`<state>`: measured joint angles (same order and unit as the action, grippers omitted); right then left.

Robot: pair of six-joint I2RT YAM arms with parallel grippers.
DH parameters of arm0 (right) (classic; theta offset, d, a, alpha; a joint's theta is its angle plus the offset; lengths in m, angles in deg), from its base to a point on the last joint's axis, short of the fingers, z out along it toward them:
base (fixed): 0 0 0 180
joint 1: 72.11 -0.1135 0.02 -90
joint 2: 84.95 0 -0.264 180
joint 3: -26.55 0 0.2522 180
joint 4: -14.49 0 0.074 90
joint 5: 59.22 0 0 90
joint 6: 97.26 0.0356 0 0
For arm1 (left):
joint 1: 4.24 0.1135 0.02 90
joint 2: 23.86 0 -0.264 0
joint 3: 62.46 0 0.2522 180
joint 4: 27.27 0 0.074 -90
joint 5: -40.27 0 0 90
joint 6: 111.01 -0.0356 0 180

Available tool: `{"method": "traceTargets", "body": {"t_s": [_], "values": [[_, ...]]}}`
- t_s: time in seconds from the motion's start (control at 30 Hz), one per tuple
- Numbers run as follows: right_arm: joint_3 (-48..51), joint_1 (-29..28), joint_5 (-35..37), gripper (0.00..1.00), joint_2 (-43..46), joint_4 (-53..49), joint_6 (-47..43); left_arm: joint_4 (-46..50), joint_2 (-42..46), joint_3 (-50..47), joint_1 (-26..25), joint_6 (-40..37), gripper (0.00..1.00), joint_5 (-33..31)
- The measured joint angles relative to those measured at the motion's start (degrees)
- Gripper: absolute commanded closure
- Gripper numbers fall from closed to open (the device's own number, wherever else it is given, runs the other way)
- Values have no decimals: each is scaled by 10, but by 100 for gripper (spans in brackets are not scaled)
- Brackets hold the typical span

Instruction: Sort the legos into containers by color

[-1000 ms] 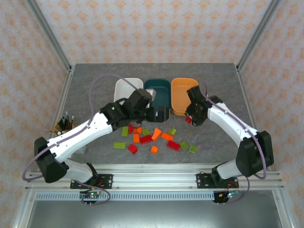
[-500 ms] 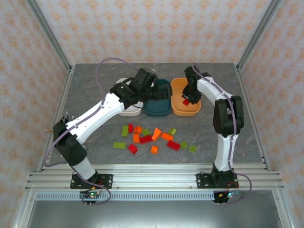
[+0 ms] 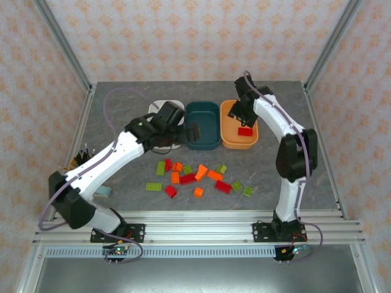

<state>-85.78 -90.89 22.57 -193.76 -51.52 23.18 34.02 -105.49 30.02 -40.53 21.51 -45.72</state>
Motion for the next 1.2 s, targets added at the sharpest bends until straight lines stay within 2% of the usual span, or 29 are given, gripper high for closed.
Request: {"method": "traceTargets", "body": {"t_s": [0.13,0.23,0.33,0.43,0.53,0.8,1.2], "values": [[109,-106,-6,34,161,69,-46,43,59,-96,28,3,6,-3],[187,-196,-20,33,245,129,-76,62,70,-160,33,0,9,-1],[267,-260,-28,33,287,180,-94,64,66,-212,33,-5,13,1],[331,-296,-28,33,293,209,-97,68,48,-227,33,-18,18,0],[362,-311,-27,33,293,215,-94,66,13,-227,33,-39,21,-4],[367,-315,-28,33,293,249,-82,31,-67,-227,38,-95,29,-4],[368,-315,-27,33,294,249,-80,-23,-116,-227,76,-149,39,0]]}}
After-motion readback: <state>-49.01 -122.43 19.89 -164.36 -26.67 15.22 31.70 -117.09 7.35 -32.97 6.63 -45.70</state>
